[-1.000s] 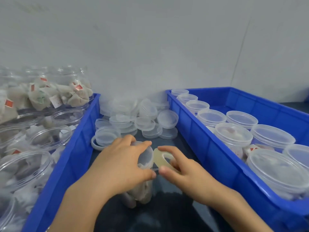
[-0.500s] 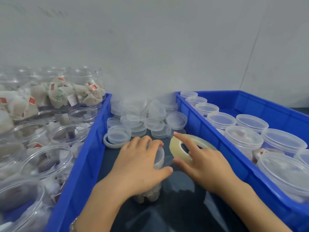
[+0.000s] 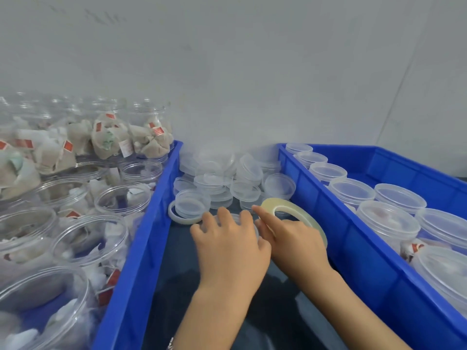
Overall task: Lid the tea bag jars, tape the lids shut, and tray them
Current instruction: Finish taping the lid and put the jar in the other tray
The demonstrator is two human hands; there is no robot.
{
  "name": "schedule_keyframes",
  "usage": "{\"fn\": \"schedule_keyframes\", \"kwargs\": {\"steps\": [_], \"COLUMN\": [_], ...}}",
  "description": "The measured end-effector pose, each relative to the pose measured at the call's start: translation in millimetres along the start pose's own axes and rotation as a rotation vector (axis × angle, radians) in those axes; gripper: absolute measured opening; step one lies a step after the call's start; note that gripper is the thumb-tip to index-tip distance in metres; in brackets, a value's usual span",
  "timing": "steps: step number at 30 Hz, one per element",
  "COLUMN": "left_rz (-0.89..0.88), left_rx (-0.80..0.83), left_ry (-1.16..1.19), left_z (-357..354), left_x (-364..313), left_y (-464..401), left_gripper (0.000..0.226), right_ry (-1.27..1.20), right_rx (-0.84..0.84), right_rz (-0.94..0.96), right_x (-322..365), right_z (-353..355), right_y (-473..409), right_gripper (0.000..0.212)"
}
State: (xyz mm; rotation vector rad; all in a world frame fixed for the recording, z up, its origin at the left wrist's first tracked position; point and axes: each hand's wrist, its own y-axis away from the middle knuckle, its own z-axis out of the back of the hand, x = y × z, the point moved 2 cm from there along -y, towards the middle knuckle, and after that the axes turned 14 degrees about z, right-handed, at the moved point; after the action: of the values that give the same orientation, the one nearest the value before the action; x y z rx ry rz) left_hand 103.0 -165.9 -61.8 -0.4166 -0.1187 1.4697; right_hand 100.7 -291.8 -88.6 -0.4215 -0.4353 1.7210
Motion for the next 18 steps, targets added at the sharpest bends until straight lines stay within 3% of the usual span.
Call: {"fn": "schedule_keyframes", "kwargs": {"steps": [5,15,18], "left_rz": [0.119,0.165,0.081], "left_rx": [0.010,0.029,0.044], "left_ry": [0.008,0.032,0.200], "left_z": [-1.5,0.2,11.2], "left_x": [-3.5,-4.2,-12.9], "left_y": [-2.0,0.6,20.1], "left_gripper": [0.041,0.044,0.043], "right_ry": [0.054,-0.059,-0.189], "right_rx": [-0.023,-0.046,0.002], "right_rz": [-0.047,-0.159,-0.386], "right_x": [-2.2,3.8,-24.5], "right_z": [-12.6,-29.0,-21.6], "right_y": [-21.7,-34.7,-46.2], "right_gripper": [0.042,0.034,0.031]}}
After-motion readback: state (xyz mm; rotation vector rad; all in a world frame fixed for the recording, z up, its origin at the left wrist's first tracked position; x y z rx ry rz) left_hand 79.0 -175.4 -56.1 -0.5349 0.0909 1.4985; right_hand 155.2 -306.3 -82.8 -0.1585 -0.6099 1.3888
